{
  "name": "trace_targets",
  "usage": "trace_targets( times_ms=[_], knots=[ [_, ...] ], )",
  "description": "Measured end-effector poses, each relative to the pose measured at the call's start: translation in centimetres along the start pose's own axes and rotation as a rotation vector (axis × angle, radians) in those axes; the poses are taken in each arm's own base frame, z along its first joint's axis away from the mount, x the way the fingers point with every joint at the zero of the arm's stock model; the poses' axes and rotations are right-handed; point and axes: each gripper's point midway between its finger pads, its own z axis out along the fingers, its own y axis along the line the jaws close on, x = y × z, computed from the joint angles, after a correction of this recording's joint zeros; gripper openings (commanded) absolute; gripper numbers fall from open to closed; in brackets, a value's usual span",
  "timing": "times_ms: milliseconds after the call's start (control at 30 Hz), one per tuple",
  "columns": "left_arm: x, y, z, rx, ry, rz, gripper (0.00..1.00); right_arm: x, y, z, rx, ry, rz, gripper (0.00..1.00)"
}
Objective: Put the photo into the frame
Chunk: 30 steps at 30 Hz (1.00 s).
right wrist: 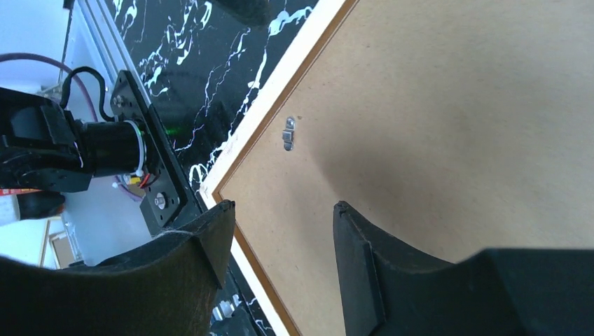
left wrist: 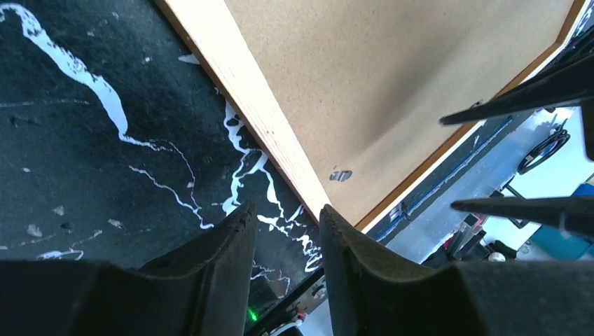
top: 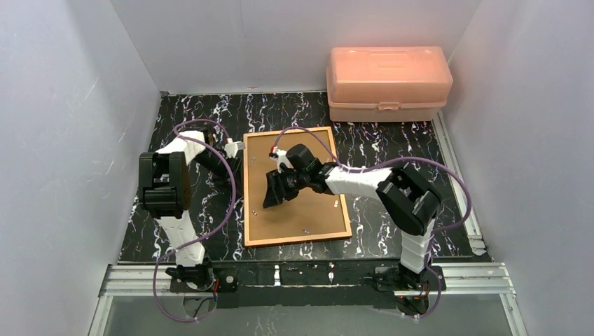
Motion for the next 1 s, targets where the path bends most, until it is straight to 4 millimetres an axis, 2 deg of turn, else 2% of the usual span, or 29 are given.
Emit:
trace_targets(
  times_ms=[167, 433, 633, 1000],
  knots=[
    [-0.1, 0.1, 0.8, 0.010, 0.013, 0.005, 0.31, 0.9, 0.6, 2.0, -0.045, 0.040, -0.002, 0.62],
    [-0.1, 0.4, 2.6, 0.025, 0.063, -0.005, 0.19, 1.4, 0.5, 3.9, -0.090, 0.070, 0.021, 0.61],
    [-0.2, 0.1, 2.8, 0.038, 0.074, -0.019, 0.15, 2.1, 1.1, 4.5, -0.119, 0.092, 0.034, 0.60],
    [-0.3, 0.1, 2.7, 0.039, 0.081, -0.030, 0.10, 2.2, 1.9, 5.4, -0.165, 0.097, 0.053, 0.58]
  ],
)
